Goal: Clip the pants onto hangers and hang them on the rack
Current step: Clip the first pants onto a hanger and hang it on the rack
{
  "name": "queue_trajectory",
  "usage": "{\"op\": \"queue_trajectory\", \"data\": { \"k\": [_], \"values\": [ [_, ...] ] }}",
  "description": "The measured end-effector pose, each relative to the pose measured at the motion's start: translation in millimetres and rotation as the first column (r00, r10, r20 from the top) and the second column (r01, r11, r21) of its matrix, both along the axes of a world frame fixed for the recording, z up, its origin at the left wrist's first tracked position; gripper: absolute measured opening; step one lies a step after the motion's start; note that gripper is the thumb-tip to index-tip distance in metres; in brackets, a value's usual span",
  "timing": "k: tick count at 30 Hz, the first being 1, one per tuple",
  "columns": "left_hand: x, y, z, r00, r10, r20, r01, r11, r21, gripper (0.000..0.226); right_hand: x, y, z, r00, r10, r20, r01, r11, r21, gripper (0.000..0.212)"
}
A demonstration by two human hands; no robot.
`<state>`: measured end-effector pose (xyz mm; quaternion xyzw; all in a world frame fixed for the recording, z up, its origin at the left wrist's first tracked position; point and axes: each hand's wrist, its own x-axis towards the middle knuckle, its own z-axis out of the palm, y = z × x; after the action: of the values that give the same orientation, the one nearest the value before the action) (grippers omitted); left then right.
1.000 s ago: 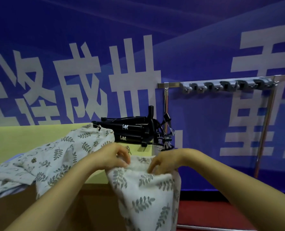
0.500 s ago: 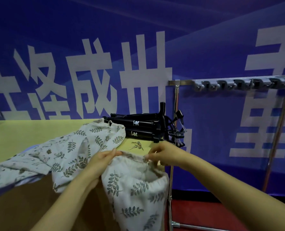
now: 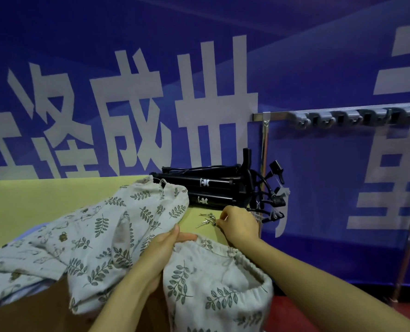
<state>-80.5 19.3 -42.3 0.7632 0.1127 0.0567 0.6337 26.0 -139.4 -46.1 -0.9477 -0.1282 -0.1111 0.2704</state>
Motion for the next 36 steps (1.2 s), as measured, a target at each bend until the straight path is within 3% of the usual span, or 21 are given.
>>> {"op": "queue_trajectory", "data": {
  "k": [6,14,23,32,34,36],
  "values": [
    [17,1,0,1.0,-0.024,0.02,0.022,0.997,0.072,0.051,15,6,-3,0.996,0.019,0.086,-0.013,0.998,-0.065,0.023],
    [27,7,-9,0.999,-0.04,0.029,0.035,0.987,0.156,0.054,21,9,-6,0.998,0.029,0.061,-0.024,0.996,-0.082,0.024],
    [22,0,-5,0.999,-0.019,0.049,0.013,0.995,0.104,0.049,26,8,-5,0.998,0.062,0.011,-0.06,0.988,-0.141,0.022],
    [21,1,-5,0.999,-0.017,0.036,0.013,0.995,0.104,0.05,19,-5,-6,0.978,0.199,0.065,-0.173,0.945,-0.278,0.011],
    [16,-1,-3,0.999,-0.041,0.018,0.039,0.995,0.094,0.043,16,-11,-2,0.977,0.206,0.047,-0.188,0.95,-0.248,0.009],
    [11,-4,0,0.995,-0.096,0.009,0.095,0.993,0.065,0.033,11,-18,5,0.98,0.197,0.026,-0.193,0.975,-0.109,0.009]
  ]
}}
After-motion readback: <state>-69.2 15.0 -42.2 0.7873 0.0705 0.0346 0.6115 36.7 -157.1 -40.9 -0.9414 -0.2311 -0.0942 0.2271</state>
